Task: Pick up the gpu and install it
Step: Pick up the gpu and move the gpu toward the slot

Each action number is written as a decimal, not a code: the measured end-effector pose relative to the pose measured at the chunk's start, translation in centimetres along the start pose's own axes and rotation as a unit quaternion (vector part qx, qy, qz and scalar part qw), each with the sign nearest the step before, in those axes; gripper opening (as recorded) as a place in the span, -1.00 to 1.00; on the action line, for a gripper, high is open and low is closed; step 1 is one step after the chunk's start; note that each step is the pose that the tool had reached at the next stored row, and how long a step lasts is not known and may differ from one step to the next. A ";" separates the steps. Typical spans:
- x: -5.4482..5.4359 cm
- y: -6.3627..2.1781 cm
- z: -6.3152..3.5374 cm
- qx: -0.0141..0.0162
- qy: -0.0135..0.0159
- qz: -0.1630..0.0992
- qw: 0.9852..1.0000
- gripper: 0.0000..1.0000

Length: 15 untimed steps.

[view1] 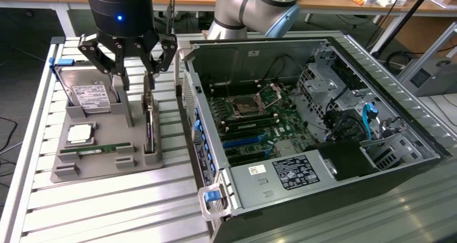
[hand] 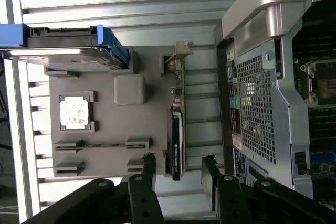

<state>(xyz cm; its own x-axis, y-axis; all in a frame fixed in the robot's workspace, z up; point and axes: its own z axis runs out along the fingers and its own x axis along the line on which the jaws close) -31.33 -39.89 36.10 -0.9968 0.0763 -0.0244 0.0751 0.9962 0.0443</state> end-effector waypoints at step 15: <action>0.0 -0.02 0.45 0.000 0.000 0.000 1.000 -0.04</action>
<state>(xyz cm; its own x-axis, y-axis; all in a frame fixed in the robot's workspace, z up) -31.31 -39.89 35.64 -0.9968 0.0763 -0.0245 0.0751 0.9962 0.0443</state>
